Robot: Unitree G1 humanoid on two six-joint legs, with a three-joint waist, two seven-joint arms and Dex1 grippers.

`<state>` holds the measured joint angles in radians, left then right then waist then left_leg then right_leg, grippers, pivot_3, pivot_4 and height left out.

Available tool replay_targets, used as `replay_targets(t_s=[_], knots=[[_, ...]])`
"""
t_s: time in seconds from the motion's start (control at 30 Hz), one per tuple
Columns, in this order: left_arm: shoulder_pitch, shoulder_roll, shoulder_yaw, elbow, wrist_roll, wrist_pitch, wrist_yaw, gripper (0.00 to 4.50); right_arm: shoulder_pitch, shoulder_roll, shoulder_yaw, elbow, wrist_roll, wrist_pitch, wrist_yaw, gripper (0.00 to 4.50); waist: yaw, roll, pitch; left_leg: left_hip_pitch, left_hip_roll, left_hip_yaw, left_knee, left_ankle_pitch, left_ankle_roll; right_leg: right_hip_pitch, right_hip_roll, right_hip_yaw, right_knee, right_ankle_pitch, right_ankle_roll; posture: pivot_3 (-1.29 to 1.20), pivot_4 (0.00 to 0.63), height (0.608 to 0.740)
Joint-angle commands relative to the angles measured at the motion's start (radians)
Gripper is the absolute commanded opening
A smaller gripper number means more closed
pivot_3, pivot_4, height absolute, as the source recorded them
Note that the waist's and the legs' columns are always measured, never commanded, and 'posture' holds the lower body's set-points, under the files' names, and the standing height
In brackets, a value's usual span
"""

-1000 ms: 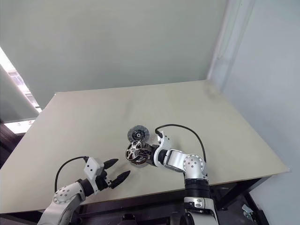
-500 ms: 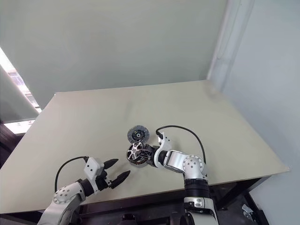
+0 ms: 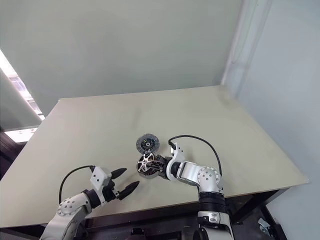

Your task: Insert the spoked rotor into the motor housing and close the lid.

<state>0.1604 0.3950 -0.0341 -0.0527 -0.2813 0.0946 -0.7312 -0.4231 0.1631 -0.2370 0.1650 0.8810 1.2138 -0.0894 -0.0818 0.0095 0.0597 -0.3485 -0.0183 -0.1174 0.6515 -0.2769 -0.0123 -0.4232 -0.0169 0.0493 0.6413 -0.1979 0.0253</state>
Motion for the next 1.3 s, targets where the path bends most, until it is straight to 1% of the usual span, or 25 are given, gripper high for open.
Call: replay_targets(t_s=[0.03,0.1,0.13,0.23,0.27,0.3,0.33,0.53,0.67,0.8,0.9,1.0,1.07,1.13,1.23,1.27,1.3], knots=[[-0.014,0.001,-0.002,-0.009,0.007,-0.024,-0.005,4.50,-0.004,0.025,-0.003,-0.007,-0.010,-0.015,0.004,0.42,0.000,0.000,0.000,0.000,0.000,0.000,0.000,0.000,0.000,0.000,0.000,0.000,0.000,0.000,0.000,0.00,0.000,0.740],[-0.014,0.001,-0.002,-0.009,0.008,-0.025,-0.004,4.50,-0.007,0.025,0.003,-0.003,-0.013,-0.017,0.008,1.15,0.000,0.000,0.000,0.000,0.000,0.000,0.000,0.000,0.000,0.000,0.000,0.000,0.000,0.000,0.000,0.00,0.000,0.740],[-0.014,0.001,-0.002,-0.010,0.008,-0.025,-0.004,4.50,-0.008,0.025,0.005,-0.002,-0.015,-0.017,0.009,1.37,0.000,0.000,0.000,0.000,0.000,0.000,0.000,0.000,0.000,0.000,0.000,0.000,0.000,0.000,0.000,0.00,0.000,0.740],[-0.012,0.001,0.000,-0.010,0.010,-0.026,-0.004,4.50,-0.013,0.029,0.005,-0.006,-0.018,-0.013,0.010,2.49,0.000,0.000,0.000,0.000,0.000,0.000,0.000,0.000,0.000,0.000,0.000,0.000,0.000,0.000,0.000,0.00,0.000,0.740],[-0.012,0.001,0.001,-0.010,0.010,-0.027,-0.004,4.50,-0.014,0.030,0.004,-0.009,-0.016,-0.010,0.009,2.72,0.000,0.000,0.000,0.000,0.000,0.000,0.000,0.000,0.000,0.000,0.000,0.000,0.000,0.000,0.000,0.00,0.000,0.740],[-0.011,0.001,0.001,-0.011,0.011,-0.027,-0.003,4.50,-0.014,0.031,0.000,-0.020,-0.011,-0.008,0.004,3.15,0.000,0.000,0.000,0.000,0.000,0.000,0.000,0.000,0.000,0.000,0.000,0.000,0.000,0.000,0.000,0.00,0.000,0.740],[-0.010,0.000,0.001,-0.012,0.011,-0.027,-0.003,4.50,-0.013,0.033,-0.006,-0.041,0.001,0.003,-0.003,3.48,0.000,0.000,0.000,0.000,0.000,0.000,0.000,0.000,0.000,0.000,0.000,0.000,0.000,0.000,0.000,0.00,0.000,0.740],[-0.007,0.000,0.002,-0.014,0.009,-0.027,-0.005,4.50,-0.002,0.030,-0.021,-0.177,0.049,0.070,-0.040,3.48,0.000,0.000,0.000,-0.001,0.000,0.000,0.000,0.000,0.000,0.000,0.000,0.000,0.000,0.000,0.000,0.00,0.000,0.740],[-0.010,-0.001,0.001,-0.013,0.009,-0.026,-0.005,4.50,0.014,-0.013,0.000,-0.276,0.034,0.091,-0.038,3.48,0.000,0.000,0.000,0.000,0.000,0.000,0.000,0.000,0.000,0.000,0.000,0.000,0.000,0.000,0.000,0.00,0.000,0.740],[-0.012,-0.001,0.002,-0.013,0.008,-0.026,-0.006,4.50,0.035,-0.107,0.085,-0.370,-0.025,0.054,0.021,3.48,0.001,0.000,0.000,-0.001,0.000,0.000,0.000,0.000,0.000,0.000,0.000,0.000,0.000,-0.001,-0.001,0.00,0.000,0.740],[-0.013,0.001,0.003,-0.011,0.008,-0.025,-0.008,4.50,0.057,-0.191,0.218,-0.425,-0.097,-0.067,0.159,3.48,0.000,0.000,0.000,-0.001,0.000,0.000,0.000,0.000,0.000,0.000,0.000,0.000,-0.001,-0.001,-0.001,0.00,0.000,0.740],[-0.015,0.001,0.004,-0.011,0.008,-0.023,-0.008,4.50,0.079,-0.228,0.339,-0.434,-0.194,-0.208,0.252,2.89,-0.004,-0.001,0.000,0.001,0.001,0.000,-0.001,0.000,0.000,0.000,0.001,0.000,0.000,-0.001,-0.001,0.00,0.000,0.740],[-0.016,0.001,0.006,-0.009,0.008,-0.022,-0.008,4.50,0.086,-0.249,0.419,-0.415,-0.276,-0.297,0.293,2.25,-0.006,-0.001,0.000,0.001,0.001,0.000,-0.001,0.000,0.000,0.000,0.001,0.000,0.000,-0.001,-0.001,0.00,0.000,0.740],[-0.017,0.002,0.010,-0.009,0.008,-0.022,-0.005,4.50,0.080,-0.258,0.491,-0.367,-0.360,-0.390,0.323,1.47,-0.006,-0.001,0.000,0.001,0.001,0.000,-0.001,0.000,0.000,0.000,0.001,0.000,0.000,-0.001,-0.001,0.00,0.000,0.740],[-0.016,0.006,0.020,-0.009,0.008,-0.023,-0.002,4.50,0.056,-0.237,0.554,-0.261,-0.456,-0.523,0.366,0.45,-0.005,-0.002,-0.001,0.001,0.001,0.000,0.000,0.000,0.000,0.000,0.001,0.000,0.000,-0.001,-0.001,0.00,0.000,0.740],[-0.015,0.008,0.023,-0.009,0.008,-0.023,-0.001,4.50,0.043,-0.228,0.569,-0.219,-0.488,-0.561,0.370,0.05,-0.005,-0.002,-0.001,0.001,0.000,0.001,0.001,0.000,0.000,0.000,0.000,0.000,0.000,-0.001,-0.001,0.00,0.000,0.740],[-0.013,0.009,0.025,-0.010,0.008,-0.024,0.000,4.50,0.031,-0.221,0.582,-0.178,-0.520,-0.600,0.378,0.02,-0.005,-0.002,-0.001,0.001,0.000,0.001,0.001,0.000,0.000,0.000,0.000,0.000,0.000,-0.001,-0.001,0.00,0.000,0.740]])
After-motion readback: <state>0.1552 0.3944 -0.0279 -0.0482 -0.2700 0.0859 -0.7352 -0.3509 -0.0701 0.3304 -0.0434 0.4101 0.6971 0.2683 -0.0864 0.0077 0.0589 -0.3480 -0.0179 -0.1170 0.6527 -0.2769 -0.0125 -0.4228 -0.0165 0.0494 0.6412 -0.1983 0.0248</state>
